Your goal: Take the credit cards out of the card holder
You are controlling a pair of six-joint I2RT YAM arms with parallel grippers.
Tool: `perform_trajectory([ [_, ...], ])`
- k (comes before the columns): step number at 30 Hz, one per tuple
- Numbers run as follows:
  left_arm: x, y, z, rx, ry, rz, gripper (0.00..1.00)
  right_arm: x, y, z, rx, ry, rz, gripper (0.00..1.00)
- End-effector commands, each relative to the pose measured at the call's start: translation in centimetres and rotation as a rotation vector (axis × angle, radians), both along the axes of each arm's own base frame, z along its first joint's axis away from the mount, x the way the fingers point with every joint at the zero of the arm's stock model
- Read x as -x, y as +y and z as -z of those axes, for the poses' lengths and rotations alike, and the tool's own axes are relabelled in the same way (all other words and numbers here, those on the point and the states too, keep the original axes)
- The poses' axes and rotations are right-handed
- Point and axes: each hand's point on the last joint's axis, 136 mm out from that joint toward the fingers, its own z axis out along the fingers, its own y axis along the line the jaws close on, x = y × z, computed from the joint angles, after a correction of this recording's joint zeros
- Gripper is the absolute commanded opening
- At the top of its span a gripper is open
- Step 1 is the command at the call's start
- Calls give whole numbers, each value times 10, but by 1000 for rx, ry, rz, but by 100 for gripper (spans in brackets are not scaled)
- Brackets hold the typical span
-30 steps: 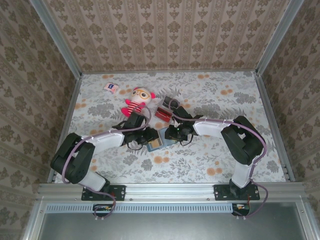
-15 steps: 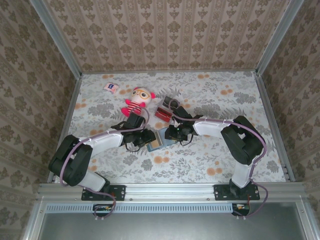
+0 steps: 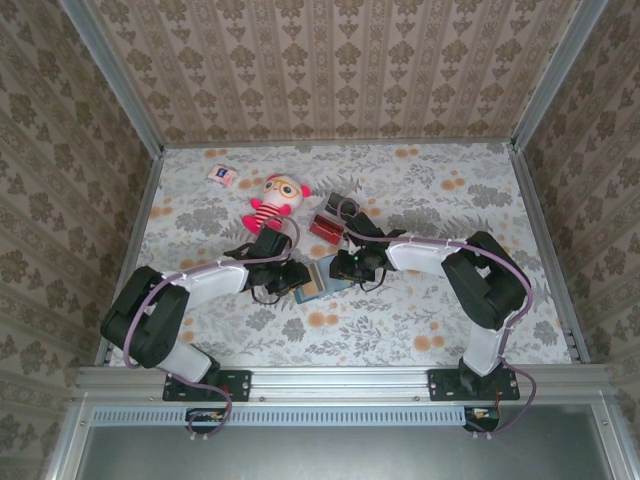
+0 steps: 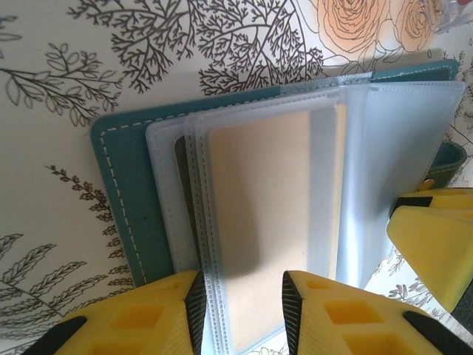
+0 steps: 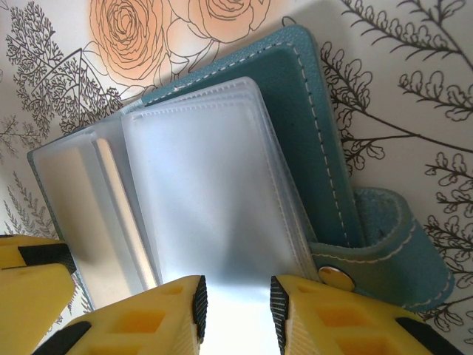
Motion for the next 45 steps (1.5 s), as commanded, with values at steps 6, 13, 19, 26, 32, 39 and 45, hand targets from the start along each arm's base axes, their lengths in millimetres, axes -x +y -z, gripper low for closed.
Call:
perform_trajectory([
  [6,-7,-7,-7,23,-30,16,31,30,-23,38,130,134,10,35],
  [13,-5,3,-8,-21,-30,-2,36,30,-24,39,131,134,11,35],
  [19,-8,0,-16,1,-56,-6,30,31,-24,39,130,135,10,35],
  [26,-7,6,-13,-31,-56,-15,36,31,-23,39,130,135,9,35],
  [32,-9,0,-15,-4,-62,-4,34,30,-23,38,128,134,9,35],
  [39,-10,-1,-12,-2,-61,0,32,29,-23,38,129,133,9,35],
  [45,-10,-3,-5,-4,-45,2,32,29,-23,38,132,134,9,35],
])
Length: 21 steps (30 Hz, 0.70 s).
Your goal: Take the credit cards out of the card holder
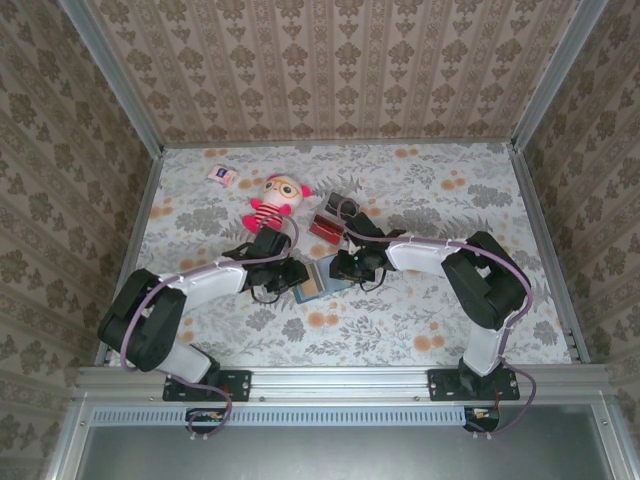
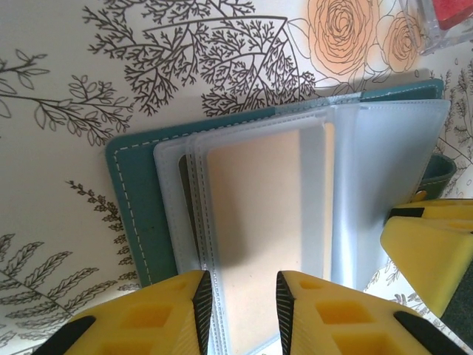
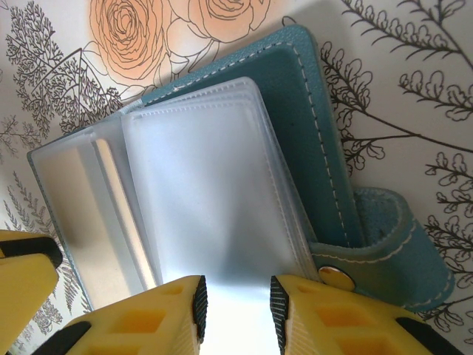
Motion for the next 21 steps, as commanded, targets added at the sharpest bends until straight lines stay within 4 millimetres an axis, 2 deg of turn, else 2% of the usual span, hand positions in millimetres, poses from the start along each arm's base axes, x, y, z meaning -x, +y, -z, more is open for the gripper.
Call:
perform_trajectory([
  [1,-4,-7,-1,14,-10,18,32,30,-23,38,133,134,9,35],
  [9,-4,-8,3,17,0,22,30,30,-24,39,135,136,9,35],
  [21,-4,-17,-8,82,-33,46,29,30,-24,39,134,135,9,35],
])
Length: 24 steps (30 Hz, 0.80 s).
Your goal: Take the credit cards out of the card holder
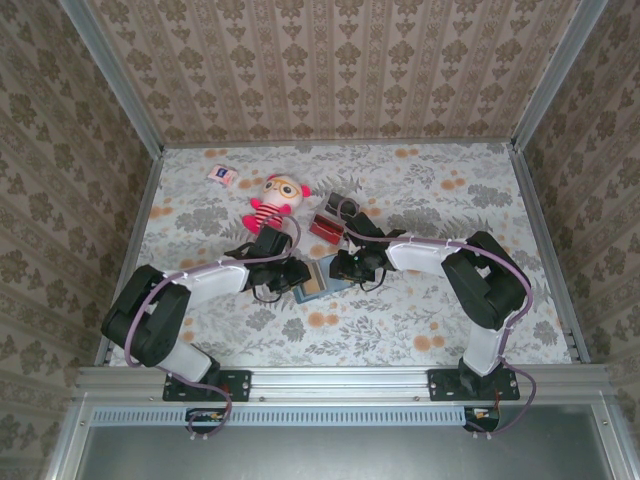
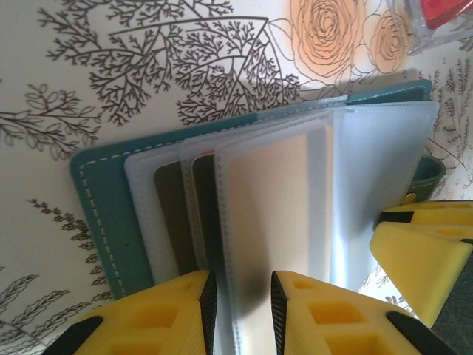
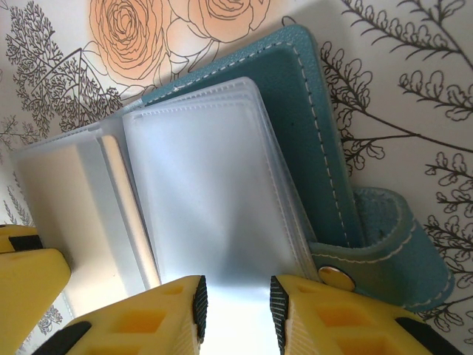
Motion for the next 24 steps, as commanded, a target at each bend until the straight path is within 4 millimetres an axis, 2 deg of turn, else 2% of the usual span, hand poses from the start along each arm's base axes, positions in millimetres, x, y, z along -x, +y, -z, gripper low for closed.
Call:
perform_trajectory([
  [1,-2,-9,-10,51,-36,34,29,30,-24,39,134,135,10,35],
  [8,-3,-23,-20,137,-60,67,29,29,-23,35,124,125,10,35],
  [15,-5,-38,-34,204,-89,107,34,21,-15,3,54,54,4,37],
  [18,-6,-46,-38,219,-95,122,36,15,-24,-15,52,-2,54,38],
  [24,-14,-64,-42,244,-95,137,43,7,-61,-40,87,-97,167,47],
])
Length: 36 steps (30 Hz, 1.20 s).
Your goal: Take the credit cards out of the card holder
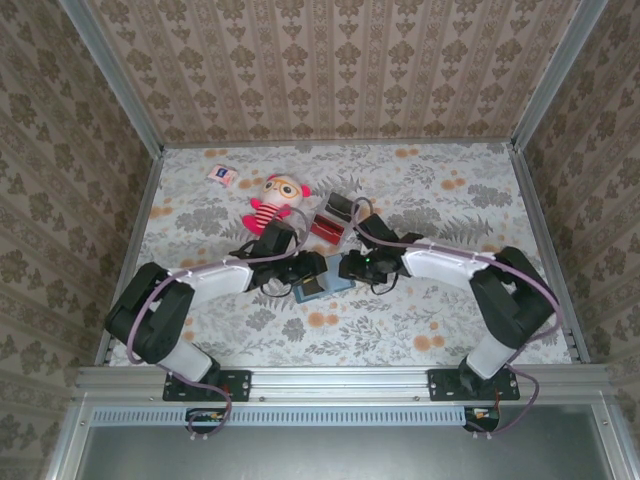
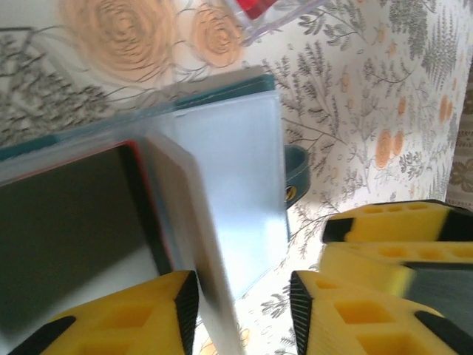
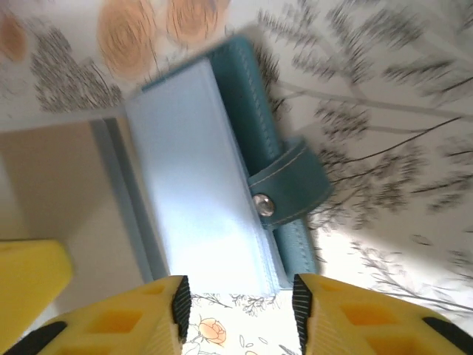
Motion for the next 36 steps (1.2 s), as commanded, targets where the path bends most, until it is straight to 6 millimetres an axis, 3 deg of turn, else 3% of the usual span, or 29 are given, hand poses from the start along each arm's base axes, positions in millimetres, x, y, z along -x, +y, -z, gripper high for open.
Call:
perform_trajectory([
  [1,-9,-19,-13,50,-21,25,45,-1,-30,-6,59,-29,86,48],
  [8,-14,-32,-7,47,10,11,67,-1,-41,-16,67,-83,40,56],
  [11,-16,-25,-9,47,3,-30,72,-5,-31,-25,47,-115,-31,56],
  [16,-14,-15,-12,44,23,-90,73,-10,-10,-36,-1,-132,-124,53],
  [20,-10,4,-6,-7,64,-163,64,-18,14,-35,-33,-98,-175,37],
  [25,-6,23,-3,-67,88,-204,46,-25,32,-20,-25,-56,-183,30],
  [36,-14,0,9,-38,126,-148,32,-25,18,30,92,46,-134,26],
])
